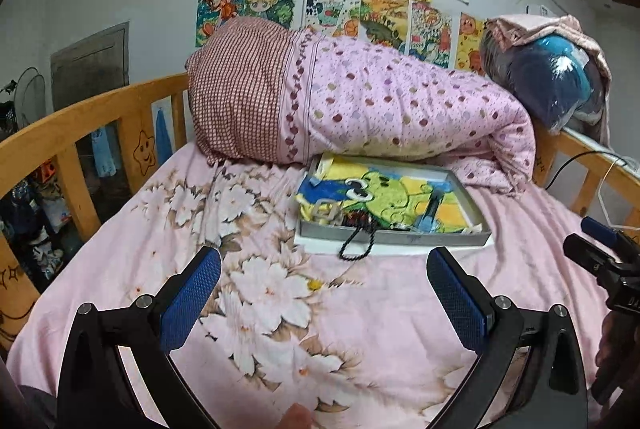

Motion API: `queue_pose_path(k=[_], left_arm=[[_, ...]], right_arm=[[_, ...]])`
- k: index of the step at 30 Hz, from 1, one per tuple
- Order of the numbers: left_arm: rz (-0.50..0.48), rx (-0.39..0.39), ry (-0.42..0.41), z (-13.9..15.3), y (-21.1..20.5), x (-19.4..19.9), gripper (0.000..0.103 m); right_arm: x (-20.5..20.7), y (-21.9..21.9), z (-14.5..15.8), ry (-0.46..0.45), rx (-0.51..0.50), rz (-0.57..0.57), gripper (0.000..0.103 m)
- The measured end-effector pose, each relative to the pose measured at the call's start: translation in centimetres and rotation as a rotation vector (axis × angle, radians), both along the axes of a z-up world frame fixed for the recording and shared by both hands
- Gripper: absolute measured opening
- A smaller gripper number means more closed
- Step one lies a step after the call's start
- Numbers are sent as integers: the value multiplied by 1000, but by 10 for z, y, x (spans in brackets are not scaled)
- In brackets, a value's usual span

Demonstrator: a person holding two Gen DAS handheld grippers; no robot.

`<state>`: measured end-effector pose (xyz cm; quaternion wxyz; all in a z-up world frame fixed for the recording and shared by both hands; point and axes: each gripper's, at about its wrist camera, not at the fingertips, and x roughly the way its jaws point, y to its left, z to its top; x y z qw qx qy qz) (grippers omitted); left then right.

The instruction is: Organize jewelry

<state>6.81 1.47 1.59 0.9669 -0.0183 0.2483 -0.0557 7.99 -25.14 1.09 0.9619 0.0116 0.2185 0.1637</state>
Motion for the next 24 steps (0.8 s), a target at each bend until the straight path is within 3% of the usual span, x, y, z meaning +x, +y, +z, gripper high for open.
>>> queue_pose_path(k=[8,24], left_arm=[[10,3,80,-25,0,9,101],[0,26,107,-35,-6,10,101]], right_arm=[[6,7,-17,44,-2,-15,103],[8,7,-23,64,10,-23,103]])
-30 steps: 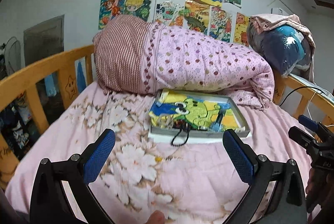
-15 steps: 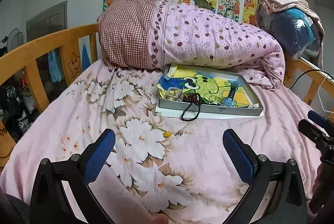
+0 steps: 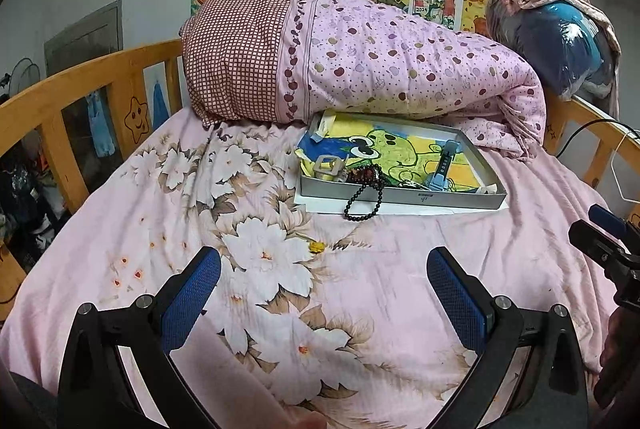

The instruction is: Organize jewelry

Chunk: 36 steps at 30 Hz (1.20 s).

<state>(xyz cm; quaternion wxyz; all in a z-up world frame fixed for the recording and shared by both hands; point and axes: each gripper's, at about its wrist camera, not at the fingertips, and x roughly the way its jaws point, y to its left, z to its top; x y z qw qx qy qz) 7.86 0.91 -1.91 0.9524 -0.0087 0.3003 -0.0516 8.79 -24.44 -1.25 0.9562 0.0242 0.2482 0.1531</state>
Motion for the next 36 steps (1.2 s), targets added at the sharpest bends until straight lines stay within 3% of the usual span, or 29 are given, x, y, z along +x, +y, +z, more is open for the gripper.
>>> queue_pose_path(k=[36], left_arm=[[-2,25,-8,0,-1,0,101]], right_arm=[[0,-1,1,1,-3,-2,103]])
